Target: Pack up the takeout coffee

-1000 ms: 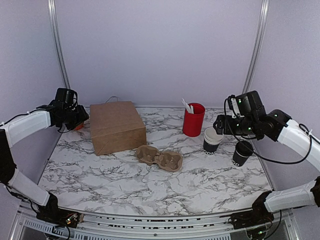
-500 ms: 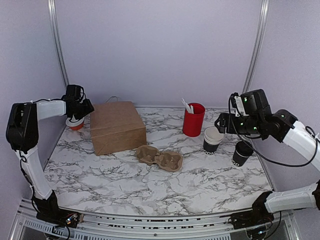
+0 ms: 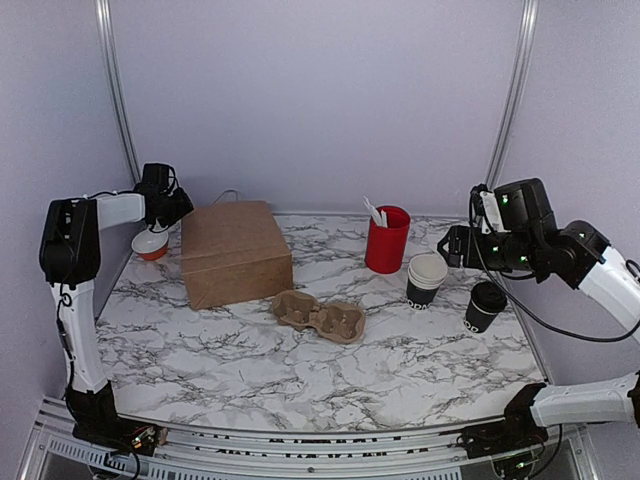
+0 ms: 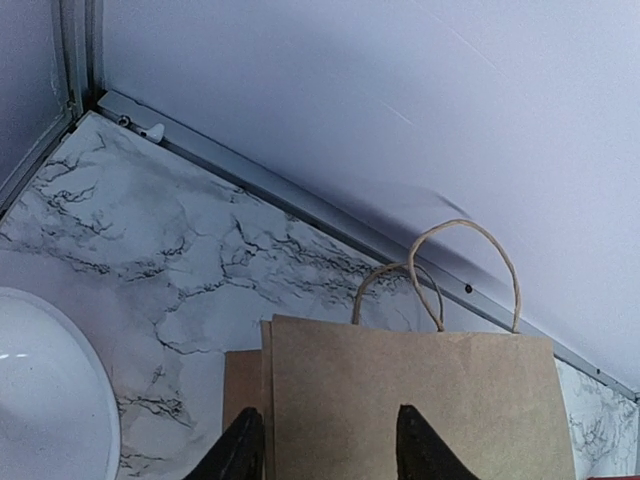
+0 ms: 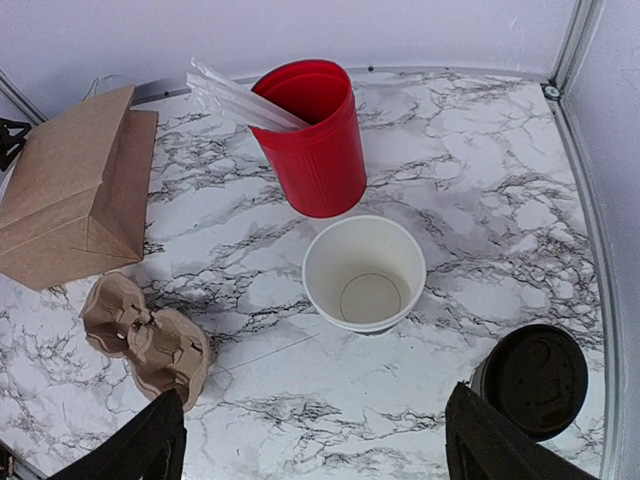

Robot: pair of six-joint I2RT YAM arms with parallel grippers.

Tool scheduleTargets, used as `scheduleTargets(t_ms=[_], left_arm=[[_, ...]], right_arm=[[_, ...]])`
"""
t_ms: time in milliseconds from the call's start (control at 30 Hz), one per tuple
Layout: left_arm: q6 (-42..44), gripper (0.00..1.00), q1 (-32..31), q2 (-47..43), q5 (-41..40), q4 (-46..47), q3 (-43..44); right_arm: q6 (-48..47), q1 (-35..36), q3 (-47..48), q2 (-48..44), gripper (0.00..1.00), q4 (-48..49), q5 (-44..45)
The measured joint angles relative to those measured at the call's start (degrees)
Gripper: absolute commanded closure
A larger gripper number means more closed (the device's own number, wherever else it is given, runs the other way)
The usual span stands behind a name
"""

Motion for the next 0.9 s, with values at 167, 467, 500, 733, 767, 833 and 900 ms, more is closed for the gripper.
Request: scheduleTargets(t_ms=[167, 467, 500, 733, 767, 833, 900], left_arm=[[-1.0, 0.65, 0.0, 1.0, 0.5, 0.2, 1.8], [-0.9, 0.63, 0.0, 3.1, 0.5, 0.0, 2.0], [-0.8, 0.63, 0.0, 3.4, 0.5, -0.3, 2.0], [-0.3, 0.66, 0.2, 3.5, 0.5, -0.9, 3.5], [-0.3, 0.67, 0.3, 3.5, 0.5, -0.9, 3.9], [-0.3, 0.70, 0.5, 3.5, 0.5, -0.9, 4.8], [-0.3, 0.71, 0.7, 3.7, 0.7, -0.9, 5.6]], right_arm=[[0.0, 0.0, 0.0, 0.0, 0.13, 0.0, 0.0], [0.0, 0.0, 0.0, 0.2, 0.13, 0.0, -0.1], [0.0, 0.0, 0.0, 0.2, 0.13, 0.0, 0.0], [0.0, 0.0, 0.0, 0.1, 0.13, 0.0, 0.0], [0.0, 0.0, 0.0, 0.1, 0.13, 0.0, 0.0], [0.0, 0.0, 0.0, 0.1, 0.13, 0.0, 0.0], [0.0, 0.0, 0.0, 0.1, 0.13, 0.0, 0.0]])
